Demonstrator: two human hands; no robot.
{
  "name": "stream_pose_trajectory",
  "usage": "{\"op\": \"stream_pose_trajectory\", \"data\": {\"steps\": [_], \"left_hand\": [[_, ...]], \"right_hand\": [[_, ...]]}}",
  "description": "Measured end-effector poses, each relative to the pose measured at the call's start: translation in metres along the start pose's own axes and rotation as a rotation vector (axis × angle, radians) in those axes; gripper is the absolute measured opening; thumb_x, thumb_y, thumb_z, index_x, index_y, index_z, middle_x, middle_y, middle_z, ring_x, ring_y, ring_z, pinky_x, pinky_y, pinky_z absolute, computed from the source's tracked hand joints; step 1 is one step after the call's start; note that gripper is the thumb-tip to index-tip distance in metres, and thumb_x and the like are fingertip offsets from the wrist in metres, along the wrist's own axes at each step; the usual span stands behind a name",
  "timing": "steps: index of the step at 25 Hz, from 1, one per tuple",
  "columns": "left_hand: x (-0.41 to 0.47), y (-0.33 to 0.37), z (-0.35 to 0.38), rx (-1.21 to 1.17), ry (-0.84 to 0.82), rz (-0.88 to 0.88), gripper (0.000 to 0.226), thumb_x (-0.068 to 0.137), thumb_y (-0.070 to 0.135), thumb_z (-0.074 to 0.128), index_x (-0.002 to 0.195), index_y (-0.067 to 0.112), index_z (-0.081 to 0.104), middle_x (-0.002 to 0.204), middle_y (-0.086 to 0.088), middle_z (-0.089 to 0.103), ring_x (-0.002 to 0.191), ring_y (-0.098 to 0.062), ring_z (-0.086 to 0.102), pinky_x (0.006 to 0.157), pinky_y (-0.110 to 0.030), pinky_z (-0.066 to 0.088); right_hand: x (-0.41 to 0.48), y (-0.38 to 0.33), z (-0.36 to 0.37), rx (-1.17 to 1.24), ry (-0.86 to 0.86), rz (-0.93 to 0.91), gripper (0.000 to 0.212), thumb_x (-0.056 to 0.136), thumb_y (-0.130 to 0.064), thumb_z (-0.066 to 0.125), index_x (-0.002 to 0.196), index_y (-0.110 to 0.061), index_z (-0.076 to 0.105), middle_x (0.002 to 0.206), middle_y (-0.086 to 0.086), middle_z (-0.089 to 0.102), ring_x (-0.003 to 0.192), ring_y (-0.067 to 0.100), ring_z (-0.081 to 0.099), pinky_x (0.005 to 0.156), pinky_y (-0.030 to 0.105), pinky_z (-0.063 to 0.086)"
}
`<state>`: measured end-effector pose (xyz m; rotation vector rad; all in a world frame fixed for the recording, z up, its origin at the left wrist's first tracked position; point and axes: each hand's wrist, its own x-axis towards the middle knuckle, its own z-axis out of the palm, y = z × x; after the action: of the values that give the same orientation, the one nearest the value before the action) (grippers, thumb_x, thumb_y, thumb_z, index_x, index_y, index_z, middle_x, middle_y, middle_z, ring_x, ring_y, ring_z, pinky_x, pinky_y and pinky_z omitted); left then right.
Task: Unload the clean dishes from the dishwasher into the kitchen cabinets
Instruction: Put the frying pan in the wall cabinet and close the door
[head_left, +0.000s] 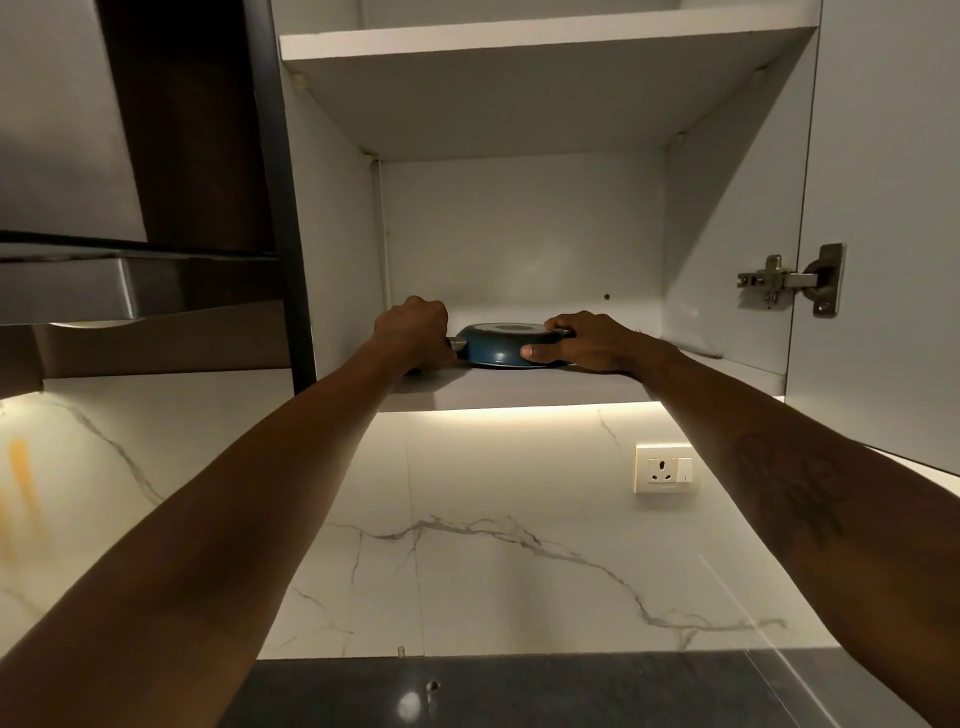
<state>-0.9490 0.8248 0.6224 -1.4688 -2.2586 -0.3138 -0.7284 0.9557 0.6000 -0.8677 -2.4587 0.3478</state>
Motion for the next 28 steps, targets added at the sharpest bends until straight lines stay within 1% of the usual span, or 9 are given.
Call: {"op": "stream_pose_trajectory", "data": {"steps": [5,9,13,16,19,21,23,25,28], "left_hand": [[0.004,-0.008,0.006,-0.028,0.012,-0.003,0.056,0.078,0.055,0.074,0.110,0.011,0.061,0.111,-0.012,0.056,0.086,-0.026,0.052,0.072,-0.036,0.047],[0.005,-0.013,0.013,-0.037,0.038,-0.004,0.052,0.080,0.054,0.072,0.113,0.014,0.062,0.114,-0.012,0.058,0.088,-0.025,0.052,0.073,-0.036,0.047],[0.010,-0.019,0.011,-0.065,-0.006,0.015,0.057,0.080,0.054,0.073,0.121,0.016,0.065,0.115,-0.011,0.057,0.098,-0.028,0.056,0.075,-0.036,0.050],[0.006,-0.018,0.011,-0.039,-0.003,0.065,0.069,0.079,0.062,0.070,0.130,0.017,0.060,0.123,-0.011,0.058,0.113,-0.031,0.054,0.082,-0.039,0.050],[-0.008,-0.013,0.007,0.008,0.056,0.179,0.076,0.078,0.066,0.066,0.136,0.019,0.054,0.130,-0.010,0.058,0.123,-0.031,0.050,0.089,-0.042,0.049],[-0.020,-0.008,0.004,-0.016,0.107,0.255,0.070,0.079,0.066,0.064,0.130,0.019,0.057,0.123,-0.009,0.063,0.120,-0.031,0.052,0.086,-0.041,0.052],[-0.033,0.000,0.003,-0.063,0.149,0.332,0.055,0.078,0.066,0.058,0.108,0.020,0.060,0.104,-0.007,0.066,0.104,-0.031,0.060,0.073,-0.037,0.051],[-0.046,0.010,0.001,-0.078,0.180,0.431,0.036,0.082,0.063,0.053,0.089,0.027,0.053,0.088,-0.002,0.064,0.087,-0.028,0.062,0.062,-0.032,0.044],[-0.063,0.022,-0.007,-0.094,0.236,0.560,0.035,0.089,0.059,0.052,0.099,0.026,0.061,0.090,0.002,0.065,0.083,-0.021,0.060,0.067,-0.034,0.042]], "right_hand": [[0.004,0.003,0.004,-0.028,0.013,0.000,0.068,0.066,-0.092,0.053,0.099,-0.033,0.065,0.096,-0.008,0.066,0.101,0.020,0.061,0.077,0.030,0.045],[0.003,0.003,0.007,-0.062,0.008,-0.019,0.079,0.075,-0.085,0.054,0.124,-0.023,0.062,0.117,0.001,0.064,0.109,0.023,0.056,0.098,0.038,0.047],[0.003,0.002,0.007,-0.089,0.004,0.013,0.083,0.076,-0.083,0.053,0.131,-0.021,0.058,0.130,0.005,0.061,0.117,0.026,0.054,0.102,0.038,0.044],[-0.001,0.001,0.007,-0.065,0.033,0.043,0.095,0.077,-0.080,0.055,0.150,-0.021,0.043,0.154,0.006,0.044,0.140,0.028,0.039,0.116,0.040,0.032],[-0.010,0.000,0.005,-0.014,0.097,0.052,0.098,0.079,-0.078,0.057,0.156,-0.022,0.032,0.161,0.003,0.031,0.149,0.026,0.026,0.120,0.039,0.024],[-0.017,-0.001,0.004,-0.022,0.143,0.044,0.097,0.080,-0.077,0.056,0.155,-0.020,0.034,0.161,0.004,0.033,0.148,0.026,0.029,0.118,0.038,0.025],[-0.026,-0.003,0.004,-0.054,0.184,0.029,0.100,0.077,-0.082,0.053,0.154,-0.019,0.036,0.159,0.004,0.037,0.146,0.028,0.032,0.116,0.041,0.029],[-0.037,-0.006,0.005,-0.069,0.229,0.011,0.099,0.078,-0.083,0.051,0.153,-0.019,0.037,0.156,0.006,0.041,0.144,0.030,0.035,0.114,0.044,0.033],[-0.059,-0.014,0.009,-0.042,0.340,0.004,0.089,0.085,-0.071,0.057,0.152,-0.016,0.036,0.155,0.009,0.042,0.143,0.031,0.037,0.113,0.043,0.033]]}}
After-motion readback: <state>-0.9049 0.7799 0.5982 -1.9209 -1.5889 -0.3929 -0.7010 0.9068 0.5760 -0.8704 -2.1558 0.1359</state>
